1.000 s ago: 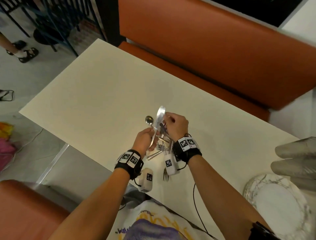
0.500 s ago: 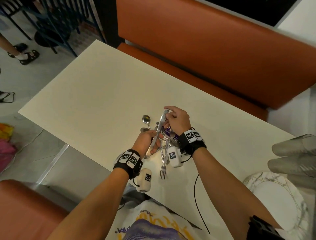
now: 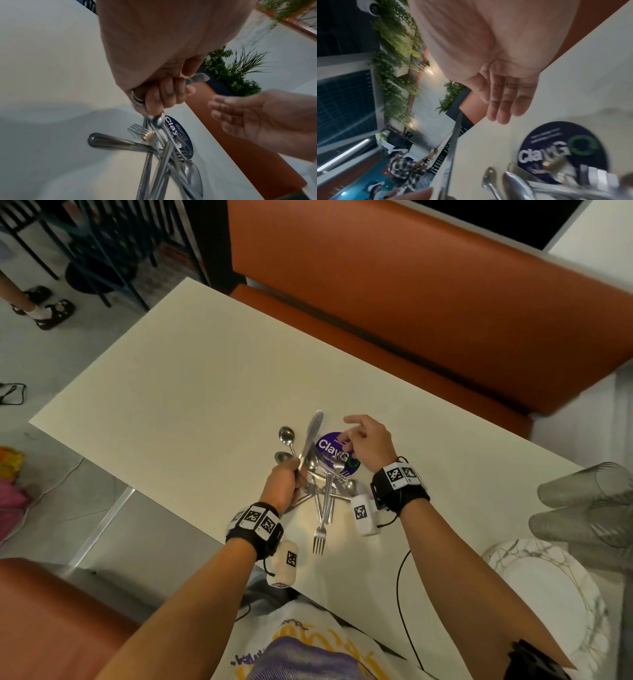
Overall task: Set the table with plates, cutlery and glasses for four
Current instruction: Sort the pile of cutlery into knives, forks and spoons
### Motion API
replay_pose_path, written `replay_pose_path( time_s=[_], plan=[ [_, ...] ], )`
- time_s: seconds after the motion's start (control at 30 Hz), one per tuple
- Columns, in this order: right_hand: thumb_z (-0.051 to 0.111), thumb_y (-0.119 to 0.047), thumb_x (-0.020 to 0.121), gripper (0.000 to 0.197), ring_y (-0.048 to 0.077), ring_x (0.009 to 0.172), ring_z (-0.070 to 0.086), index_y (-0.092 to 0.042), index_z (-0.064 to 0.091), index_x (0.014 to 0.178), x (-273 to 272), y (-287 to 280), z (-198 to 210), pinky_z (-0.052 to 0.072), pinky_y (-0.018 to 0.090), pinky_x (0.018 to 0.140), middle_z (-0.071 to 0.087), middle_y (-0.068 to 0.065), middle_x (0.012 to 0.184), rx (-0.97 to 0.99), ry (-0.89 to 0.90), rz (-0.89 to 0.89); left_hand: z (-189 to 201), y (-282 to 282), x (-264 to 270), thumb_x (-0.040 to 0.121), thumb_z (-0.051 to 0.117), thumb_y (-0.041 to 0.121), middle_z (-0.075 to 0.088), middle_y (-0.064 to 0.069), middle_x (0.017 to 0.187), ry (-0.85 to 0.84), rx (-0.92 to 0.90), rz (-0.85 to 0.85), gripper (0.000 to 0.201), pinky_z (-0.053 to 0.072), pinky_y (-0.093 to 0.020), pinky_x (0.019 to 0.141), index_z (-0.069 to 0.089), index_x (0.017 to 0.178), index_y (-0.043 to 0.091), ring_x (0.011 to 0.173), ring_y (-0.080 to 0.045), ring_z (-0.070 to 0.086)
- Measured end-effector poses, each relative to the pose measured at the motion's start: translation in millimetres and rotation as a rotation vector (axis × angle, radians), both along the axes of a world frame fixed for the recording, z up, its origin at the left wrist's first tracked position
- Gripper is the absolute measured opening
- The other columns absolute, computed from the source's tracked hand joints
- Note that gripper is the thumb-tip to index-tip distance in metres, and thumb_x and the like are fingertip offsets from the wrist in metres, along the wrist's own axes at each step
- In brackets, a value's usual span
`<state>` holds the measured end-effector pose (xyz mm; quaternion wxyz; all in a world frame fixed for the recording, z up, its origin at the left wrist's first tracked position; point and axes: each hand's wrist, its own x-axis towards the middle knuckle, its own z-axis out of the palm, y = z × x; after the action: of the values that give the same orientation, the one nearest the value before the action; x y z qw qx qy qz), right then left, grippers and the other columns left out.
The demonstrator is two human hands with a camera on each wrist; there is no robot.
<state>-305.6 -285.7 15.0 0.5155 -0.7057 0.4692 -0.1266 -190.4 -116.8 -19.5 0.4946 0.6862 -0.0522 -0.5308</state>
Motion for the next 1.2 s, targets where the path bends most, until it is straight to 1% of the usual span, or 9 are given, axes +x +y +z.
replay_pose_path(
  time_s=[0.1,0.2,0.3,0.4,0.73,0.83,0.97,1.07,1.2],
  plan=[
    [0.061,-0.005,0.091,0.017,0.01,0.081,0.068,-0.015,0.072,0.101,-25,12,-21,0.06,0.028,0.08,0.072,-0.004,0.089,-0.079,0.204,0.034,-11,5,-1,0.101,0.044,0.029,0.041,0.006,0.056,-0.081,0.065,-0.031,0.03,0.025,-0.029,0.05,0.052,0.074,0.018,0.04,-0.01,0.03],
    [0.07,-0.018,0.088,0.002,0.016,0.083,0.068,-0.016,0.071,0.089,-47,31,-39,0.057,0.027,0.075,0.068,-0.005,0.085,-0.112,0.425,0.2,-15,7,-8,0.099,0.044,0.026,0.041,0.008,0.053,-0.083,0.106,-0.021,0.029,0.025,-0.026,0.049,0.049,0.072,0.019,0.041,-0.011,0.03],
    [0.074,-0.042,0.083,0.029,0.02,0.074,0.067,-0.015,0.064,0.084,-62,46,-52,0.057,0.032,0.069,0.068,0.001,0.082,-0.119,0.676,0.267,-17,7,-17,0.099,0.042,0.024,0.041,0.005,0.055,-0.105,0.11,-0.055,0.03,0.025,-0.026,0.048,0.047,0.071,0.019,0.043,-0.012,0.03],
    [0.074,-0.049,0.081,0.034,0.022,0.074,0.064,-0.018,0.062,0.088,-68,59,-58,0.05,0.029,0.065,0.065,0.002,0.082,-0.12,0.743,0.233,-17,7,-25,0.102,0.041,0.025,0.045,0.005,0.057,-0.116,0.094,-0.087,0.033,0.025,-0.026,0.047,0.049,0.07,0.019,0.043,-0.011,0.03],
    [0.07,-0.023,0.088,0.022,0.021,0.064,0.065,-0.005,0.077,0.076,-80,69,-74,0.06,0.033,0.066,0.074,0.012,0.076,0.086,0.495,-0.072,-21,7,-33,0.099,0.042,0.026,0.044,0.0,0.063,-0.104,0.099,-0.113,0.026,0.024,-0.025,0.047,0.05,0.076,0.017,0.043,-0.012,0.029],
    [0.067,-0.024,0.088,0.023,0.026,0.066,0.069,-0.006,0.075,0.076,-87,70,-74,0.061,0.038,0.067,0.075,0.013,0.078,0.201,0.451,-0.128,-18,8,-33,0.101,0.041,0.025,0.044,0.001,0.063,-0.106,0.088,-0.117,0.028,0.025,-0.025,0.046,0.049,0.075,0.017,0.043,-0.011,0.029],
    [0.065,-0.015,0.094,0.013,0.022,0.061,0.064,-0.003,0.07,0.091,-97,67,-65,0.057,0.034,0.059,0.075,0.017,0.083,0.396,0.226,-0.277,-17,8,-34,0.1,0.042,0.024,0.044,0.0,0.062,-0.11,0.075,-0.113,0.028,0.025,-0.025,0.045,0.049,0.074,0.017,0.041,-0.01,0.029],
    [0.066,-0.008,0.091,0.01,0.021,0.059,0.063,0.002,0.069,0.093,-111,63,-54,0.057,0.035,0.059,0.074,0.019,0.08,0.371,0.114,-0.308,-16,6,-35,0.098,0.043,0.024,0.05,-0.003,0.066,-0.117,0.063,-0.113,0.028,0.026,-0.025,0.045,0.05,0.072,0.018,0.041,-0.01,0.03],
    [0.059,0.003,0.088,0.018,0.02,0.057,0.059,-0.007,0.068,0.1,-129,52,-36,0.051,0.032,0.053,0.072,0.016,0.076,0.315,-0.002,-0.302,-12,-1,-38,0.099,0.044,0.025,0.046,0.006,0.055,-0.143,0.056,-0.138,0.029,0.027,-0.026,0.047,0.056,0.073,0.017,0.042,-0.01,0.032]
  ],
)
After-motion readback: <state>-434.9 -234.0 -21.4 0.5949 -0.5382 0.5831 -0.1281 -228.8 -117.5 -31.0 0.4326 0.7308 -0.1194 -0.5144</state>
